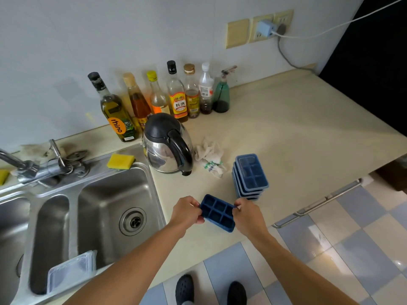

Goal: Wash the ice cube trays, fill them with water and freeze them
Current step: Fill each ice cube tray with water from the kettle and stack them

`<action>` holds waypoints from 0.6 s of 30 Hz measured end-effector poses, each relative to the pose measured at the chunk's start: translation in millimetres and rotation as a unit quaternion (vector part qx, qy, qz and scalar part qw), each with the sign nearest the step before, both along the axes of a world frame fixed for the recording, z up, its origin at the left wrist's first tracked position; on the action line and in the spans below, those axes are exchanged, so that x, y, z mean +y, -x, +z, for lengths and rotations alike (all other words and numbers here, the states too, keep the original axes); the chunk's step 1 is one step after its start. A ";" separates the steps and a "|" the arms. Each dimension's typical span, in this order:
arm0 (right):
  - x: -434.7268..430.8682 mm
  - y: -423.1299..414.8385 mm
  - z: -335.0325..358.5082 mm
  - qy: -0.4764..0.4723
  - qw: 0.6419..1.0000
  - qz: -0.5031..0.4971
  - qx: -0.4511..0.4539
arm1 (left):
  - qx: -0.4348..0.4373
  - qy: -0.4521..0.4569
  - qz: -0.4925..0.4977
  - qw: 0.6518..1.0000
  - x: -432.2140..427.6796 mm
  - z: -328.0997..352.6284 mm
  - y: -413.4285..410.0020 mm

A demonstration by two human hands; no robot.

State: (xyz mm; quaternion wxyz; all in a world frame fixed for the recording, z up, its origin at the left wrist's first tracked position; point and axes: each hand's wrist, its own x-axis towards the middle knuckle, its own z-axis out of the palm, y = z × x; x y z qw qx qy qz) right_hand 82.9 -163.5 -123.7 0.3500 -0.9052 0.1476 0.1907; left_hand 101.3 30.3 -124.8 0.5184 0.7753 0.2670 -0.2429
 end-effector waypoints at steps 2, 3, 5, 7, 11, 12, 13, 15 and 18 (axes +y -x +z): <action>3.3 2.0 4.0 0.003 0.999 0.004 -0.036 | -0.001 0.017 0.024 1.000 1.9 2.4 1.2; 6.6 2.4 6.7 -0.003 0.998 0.003 -0.056 | -0.004 0.029 0.040 0.999 3.1 4.5 2.0; 17.5 0.9 14.2 -0.020 0.995 0.006 -0.096 | -0.014 0.048 0.077 0.996 7.6 9.6 3.5; 33.0 -4.5 21.5 -0.041 0.990 0.025 -0.131 | -0.025 0.058 0.116 0.991 16.6 13.8 5.0; 75.0 -18.2 29.9 -0.077 0.983 0.066 -0.153 | -0.058 0.040 0.122 0.990 56.0 11.9 12.5; 87.2 -20.4 29.4 -0.088 0.982 0.071 -0.151 | -0.061 0.035 0.116 0.991 70.2 9.4 14.6; 99.9 -21.7 28.2 -0.099 0.981 0.075 -0.149 | -0.059 0.030 0.110 0.992 85.7 6.3 16.3; 127.5 -23.3 22.4 -0.110 0.979 0.087 -0.148 | -0.049 0.019 0.107 0.993 119.5 -0.8 17.7; 177.8 -25.2 6.3 -0.123 0.979 0.109 -0.122 | -0.028 0.008 0.131 0.991 177.7 -11.2 19.7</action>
